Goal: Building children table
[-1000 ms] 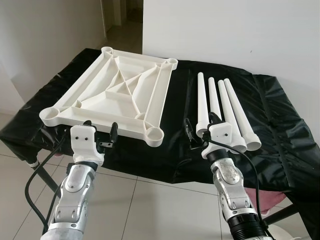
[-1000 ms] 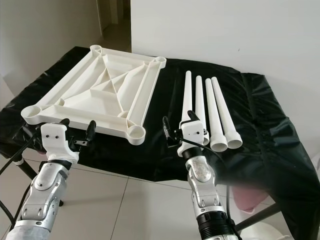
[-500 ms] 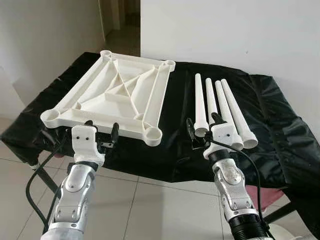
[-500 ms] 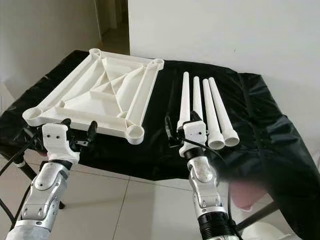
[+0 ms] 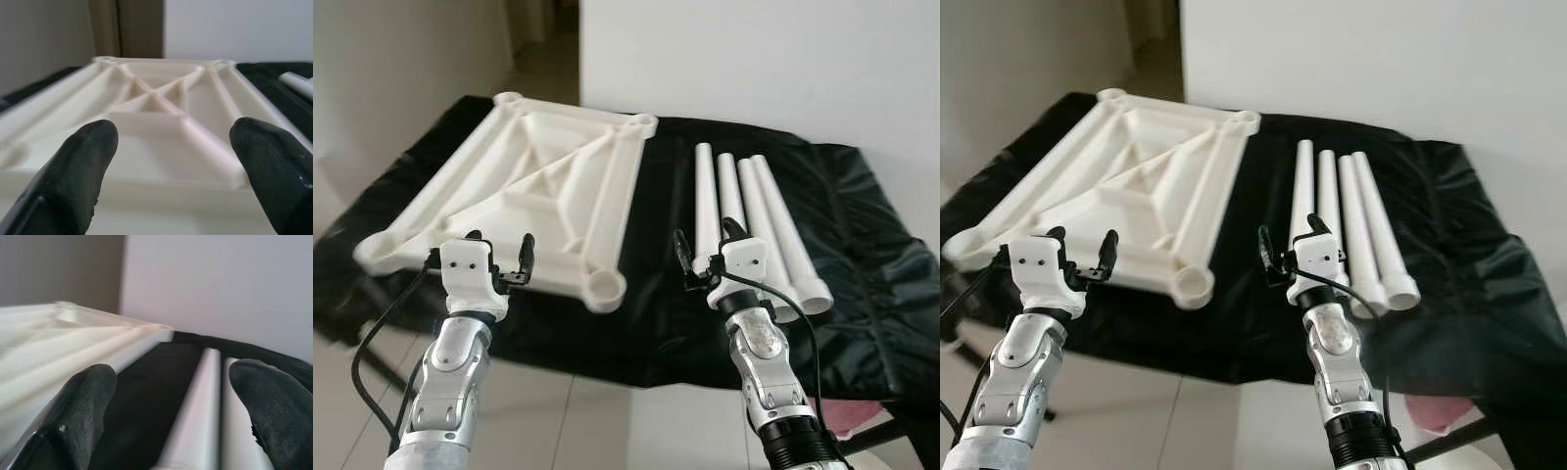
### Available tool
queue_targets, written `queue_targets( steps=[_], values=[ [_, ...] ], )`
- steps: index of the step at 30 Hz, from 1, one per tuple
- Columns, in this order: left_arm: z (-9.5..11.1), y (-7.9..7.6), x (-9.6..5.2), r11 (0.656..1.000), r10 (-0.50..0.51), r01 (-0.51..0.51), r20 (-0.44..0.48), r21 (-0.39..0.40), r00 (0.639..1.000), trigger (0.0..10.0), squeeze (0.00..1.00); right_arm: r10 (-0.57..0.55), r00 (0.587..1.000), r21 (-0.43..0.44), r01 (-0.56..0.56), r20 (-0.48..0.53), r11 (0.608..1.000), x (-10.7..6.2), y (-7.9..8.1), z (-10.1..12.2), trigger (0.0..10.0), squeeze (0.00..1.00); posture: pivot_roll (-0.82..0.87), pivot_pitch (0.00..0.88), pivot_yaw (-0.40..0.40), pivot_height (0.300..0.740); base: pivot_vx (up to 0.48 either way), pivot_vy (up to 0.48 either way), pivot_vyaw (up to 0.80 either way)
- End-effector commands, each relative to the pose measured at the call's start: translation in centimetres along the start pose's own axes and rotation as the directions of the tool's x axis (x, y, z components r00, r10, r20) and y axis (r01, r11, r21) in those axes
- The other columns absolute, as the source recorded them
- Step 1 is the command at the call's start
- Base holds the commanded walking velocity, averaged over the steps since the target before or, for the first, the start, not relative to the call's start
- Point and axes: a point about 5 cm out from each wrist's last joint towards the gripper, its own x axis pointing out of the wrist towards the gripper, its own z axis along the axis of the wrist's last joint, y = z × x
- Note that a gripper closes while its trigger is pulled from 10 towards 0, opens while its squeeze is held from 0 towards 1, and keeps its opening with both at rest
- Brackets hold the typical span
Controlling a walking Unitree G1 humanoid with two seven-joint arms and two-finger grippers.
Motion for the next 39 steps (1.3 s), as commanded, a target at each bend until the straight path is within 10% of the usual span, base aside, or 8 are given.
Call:
queue_targets(
  steps=[1,39],
  values=[
    [-0.34,0.27,-0.32,1.0,0.004,-0.004,-0.021,0.006,1.0,10.0,0.0,0.009,1.0,-0.001,-0.009,0.004,1.0,0.28,0.19,0.2,10.0,0.0,0.04,0.036,-0.031,0.74,0.0,0.0,0.0],
    [-0.88,0.09,-0.47,1.0,-0.016,0.016,-0.05,-0.003,0.999,10.0,0.0,0.012,1.0,0.0,-0.012,-0.007,1.0,0.05,0.44,-0.04,10.0,0.0,0.04,0.025,-0.028,0.74,0.0,0.123,0.0]
  ],
)
